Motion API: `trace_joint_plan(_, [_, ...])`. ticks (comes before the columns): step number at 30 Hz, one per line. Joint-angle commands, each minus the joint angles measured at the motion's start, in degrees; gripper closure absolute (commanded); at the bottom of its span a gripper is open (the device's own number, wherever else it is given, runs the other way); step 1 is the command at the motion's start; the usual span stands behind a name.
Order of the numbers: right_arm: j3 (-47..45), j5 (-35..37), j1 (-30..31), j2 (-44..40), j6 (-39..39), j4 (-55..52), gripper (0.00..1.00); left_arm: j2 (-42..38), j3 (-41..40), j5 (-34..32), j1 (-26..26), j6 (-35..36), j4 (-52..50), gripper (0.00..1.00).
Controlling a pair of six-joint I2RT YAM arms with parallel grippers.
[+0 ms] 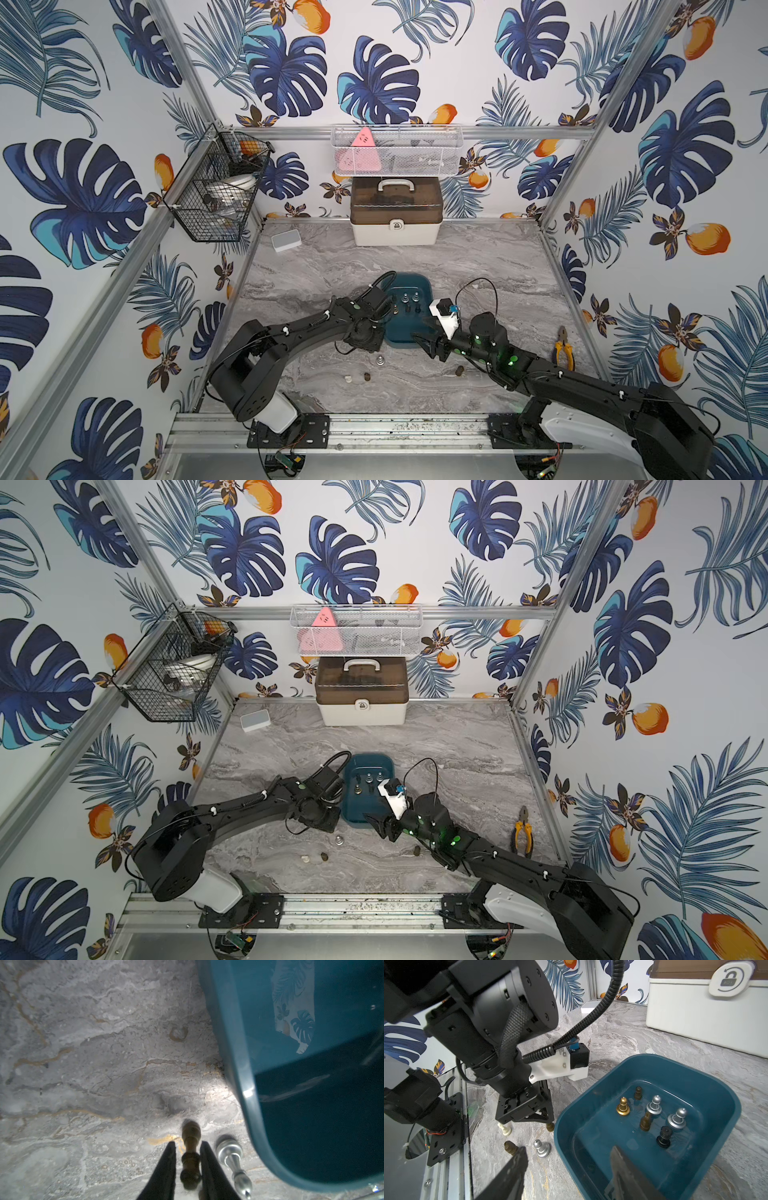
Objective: Put the chess pieces into the storage box
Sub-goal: Pick up the chess piece at the center of the board.
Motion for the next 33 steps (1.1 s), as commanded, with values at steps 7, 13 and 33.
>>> trace_joint_plan(7, [0.4, 0.4, 0.2, -0.3, -0.6, 1.2, 0.34, 0.5, -0.5, -0.7, -0.4, 0.6, 1.1, 0.76])
trace_joint_plan(13, [0.4, 0.4, 0.2, -0.5, -0.5, 0.9, 0.34, 0.7, -0.6, -0.7, -0.8, 0.2, 1.3, 0.76])
trace_joint_plan(33, [0.6, 0.3, 0.2, -0.5, -0.4, 0.5, 0.33, -0.6, -1.6, -2.6, -1.5, -0.8, 0.1, 0.72])
